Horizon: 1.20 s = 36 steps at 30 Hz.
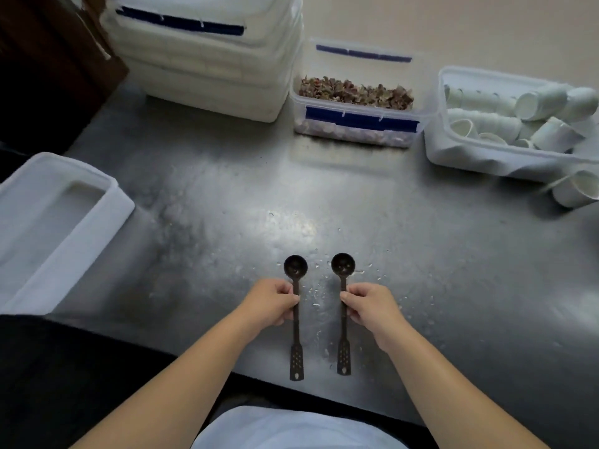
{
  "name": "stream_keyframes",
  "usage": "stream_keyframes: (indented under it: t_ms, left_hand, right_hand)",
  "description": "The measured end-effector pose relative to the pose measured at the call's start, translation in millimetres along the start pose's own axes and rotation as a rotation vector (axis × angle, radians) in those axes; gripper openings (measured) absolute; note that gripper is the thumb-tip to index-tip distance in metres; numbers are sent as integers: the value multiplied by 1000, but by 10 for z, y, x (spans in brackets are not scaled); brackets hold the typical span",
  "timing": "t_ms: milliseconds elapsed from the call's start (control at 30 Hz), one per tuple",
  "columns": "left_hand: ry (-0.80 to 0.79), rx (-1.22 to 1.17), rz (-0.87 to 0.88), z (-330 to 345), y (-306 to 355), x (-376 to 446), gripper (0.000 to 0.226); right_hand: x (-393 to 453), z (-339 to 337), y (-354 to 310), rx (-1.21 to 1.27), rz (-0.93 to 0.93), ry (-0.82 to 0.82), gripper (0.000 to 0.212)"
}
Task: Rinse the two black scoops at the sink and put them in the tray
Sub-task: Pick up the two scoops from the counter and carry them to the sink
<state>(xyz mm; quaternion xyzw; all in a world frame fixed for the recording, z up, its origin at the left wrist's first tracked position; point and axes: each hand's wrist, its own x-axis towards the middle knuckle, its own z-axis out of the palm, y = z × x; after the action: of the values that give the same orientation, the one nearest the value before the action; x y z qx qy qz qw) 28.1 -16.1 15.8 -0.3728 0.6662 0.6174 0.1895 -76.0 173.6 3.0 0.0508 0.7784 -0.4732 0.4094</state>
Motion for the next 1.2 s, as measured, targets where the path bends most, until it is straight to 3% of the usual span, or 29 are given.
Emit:
stream_keyframes:
  t_ms: [200, 467, 700, 800, 1200]
  left_hand:
    - [171, -253, 7, 101, -312, -751, 17]
    - [570, -668, -14, 246, -1064, -1900, 11]
    - [891, -900, -45, 192, -1940, -2979, 10]
    - [1044, -1010, -65, 121, -2398, -3450, 12]
    - [1495, -1274, -146, -121, -4546, -5587, 21]
  right_hand:
    - [-274, 118, -174, -103, -125, -237, 14]
    - [-868, 767, -139, -355, -265, -646, 21]
    - [-1655, 1906, 88, -568, -273, -974, 27]
    - [-2090, 2483, 233, -681, -295, -1097, 18]
    - [-4323, 4971, 1360, -967, -321, -1459, 27]
